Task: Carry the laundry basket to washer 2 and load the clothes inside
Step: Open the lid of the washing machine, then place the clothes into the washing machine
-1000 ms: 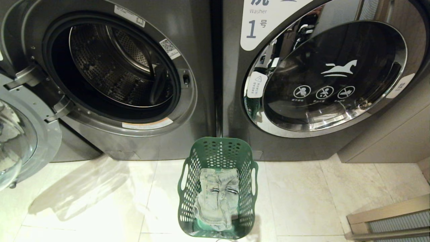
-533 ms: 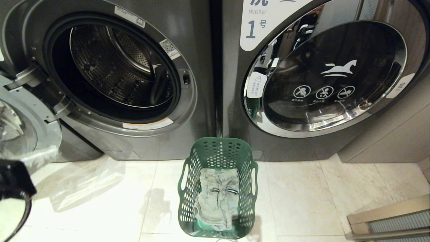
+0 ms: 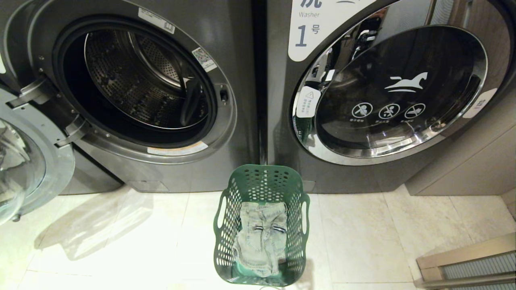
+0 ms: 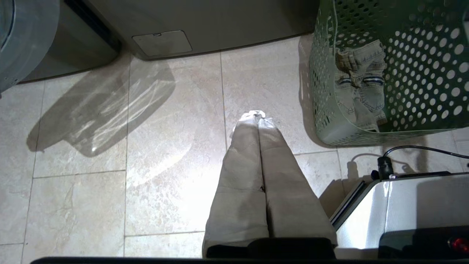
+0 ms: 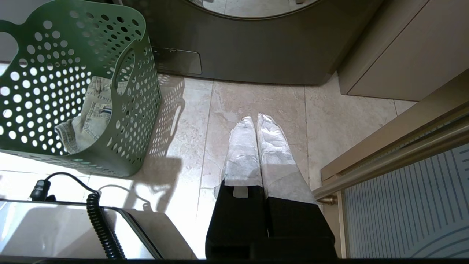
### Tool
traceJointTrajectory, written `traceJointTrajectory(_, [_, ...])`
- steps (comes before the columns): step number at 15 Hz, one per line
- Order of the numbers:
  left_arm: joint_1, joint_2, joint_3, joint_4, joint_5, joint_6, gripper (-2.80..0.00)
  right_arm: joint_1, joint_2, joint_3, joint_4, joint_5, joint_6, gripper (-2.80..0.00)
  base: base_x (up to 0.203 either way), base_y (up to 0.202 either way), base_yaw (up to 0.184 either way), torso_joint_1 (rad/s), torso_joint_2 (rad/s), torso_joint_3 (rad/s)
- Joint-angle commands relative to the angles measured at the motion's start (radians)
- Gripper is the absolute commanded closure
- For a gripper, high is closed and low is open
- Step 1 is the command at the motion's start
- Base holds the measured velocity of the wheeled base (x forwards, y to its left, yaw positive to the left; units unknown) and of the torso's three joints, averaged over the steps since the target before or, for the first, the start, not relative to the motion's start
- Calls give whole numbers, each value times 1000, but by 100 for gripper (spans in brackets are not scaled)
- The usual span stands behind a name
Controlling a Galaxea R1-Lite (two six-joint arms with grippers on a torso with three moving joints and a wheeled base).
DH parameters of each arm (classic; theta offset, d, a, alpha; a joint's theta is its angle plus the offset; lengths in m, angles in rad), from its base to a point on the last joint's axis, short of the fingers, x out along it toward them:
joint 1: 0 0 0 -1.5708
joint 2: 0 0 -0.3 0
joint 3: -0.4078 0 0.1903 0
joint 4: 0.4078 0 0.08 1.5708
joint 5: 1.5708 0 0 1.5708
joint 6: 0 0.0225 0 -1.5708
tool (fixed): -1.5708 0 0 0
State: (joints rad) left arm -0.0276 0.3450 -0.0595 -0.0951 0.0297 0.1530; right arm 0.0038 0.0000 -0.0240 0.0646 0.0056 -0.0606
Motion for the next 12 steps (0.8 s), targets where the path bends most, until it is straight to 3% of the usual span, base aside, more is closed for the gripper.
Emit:
traceJointTrajectory(1, [15,-201,40,38,-25,-2,0,1,0,0,1,1,-1,0,0,0,0,0,0,0])
traceJointTrajectory(3, [19,-329,49,76,-58,-19,0,0,0,-1,1,1,0,0,0,0,0,0,0,0])
traceJointTrajectory(5, [21,-344,58,98,-61,-91,0,1,0,-1,1,1,-1,0,0,0,0,0,0,0])
traceJointTrajectory(12, [21,-343,58,99,-59,-84,0,1,0,-1,0,1,-1,0,0,0,0,0,0,0])
